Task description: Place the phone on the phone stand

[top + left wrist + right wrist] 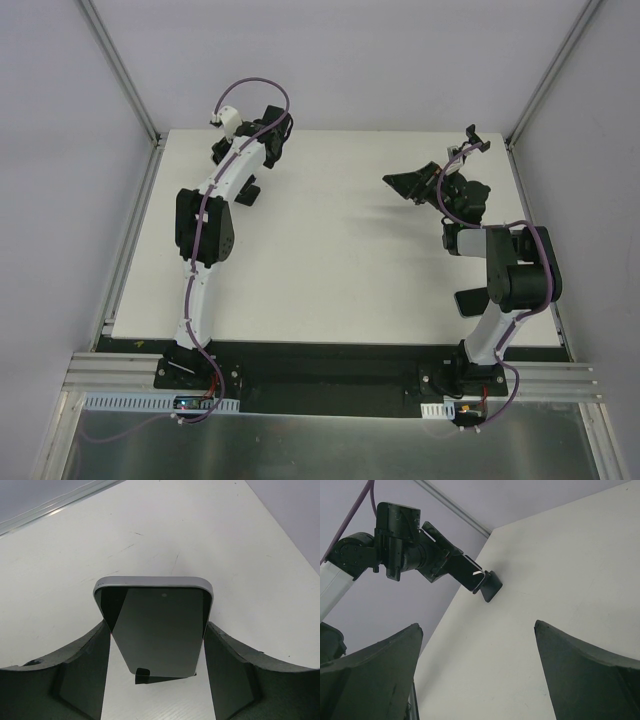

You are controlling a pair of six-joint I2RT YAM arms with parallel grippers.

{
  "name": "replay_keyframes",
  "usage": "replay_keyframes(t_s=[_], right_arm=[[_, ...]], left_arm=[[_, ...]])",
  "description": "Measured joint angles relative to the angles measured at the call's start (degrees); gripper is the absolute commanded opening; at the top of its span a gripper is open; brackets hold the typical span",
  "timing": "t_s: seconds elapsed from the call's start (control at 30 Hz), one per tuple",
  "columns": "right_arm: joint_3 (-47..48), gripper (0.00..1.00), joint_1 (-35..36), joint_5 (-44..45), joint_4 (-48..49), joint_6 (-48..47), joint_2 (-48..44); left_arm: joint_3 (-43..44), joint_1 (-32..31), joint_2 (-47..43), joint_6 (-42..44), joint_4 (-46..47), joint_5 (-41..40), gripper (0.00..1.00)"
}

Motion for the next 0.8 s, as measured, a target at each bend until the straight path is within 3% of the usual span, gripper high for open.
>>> replay_keyframes(t_s=[0.1, 0.2, 0.3, 0.43, 0.6, 0.8], right_arm=[[0.0, 0.96, 0.0, 0.0, 0.0, 0.1, 0.0], [0.0, 0.96, 0.0, 0.0, 0.0, 0.2, 0.0], [0.0, 0.96, 0.0, 0.0, 0.0, 0.2, 0.0], [0.0, 0.96, 0.0, 0.0, 0.0, 0.2, 0.0], [0.0, 0.96, 0.0, 0.0, 0.0, 0.2, 0.0], [0.0, 0.96, 0.0, 0.0, 0.0, 0.2, 0.0]], left_arm=[[0.0, 0.0, 0.2, -0.2, 0.0, -0.4, 0.00], [0.0, 0.0, 0.4, -0.3, 0.1, -0.8, 0.09], [0.0, 0.0, 0.7, -0.3, 0.3, -1.1, 0.27], [0.0, 0.0, 0.7, -0.3, 0.4, -1.1, 0.39], [-0.2, 0.0, 0.7, -0.3, 0.6, -1.1, 0.77], [-2.1, 0.0, 0.7, -0.8, 1.0, -0.3, 0.99]])
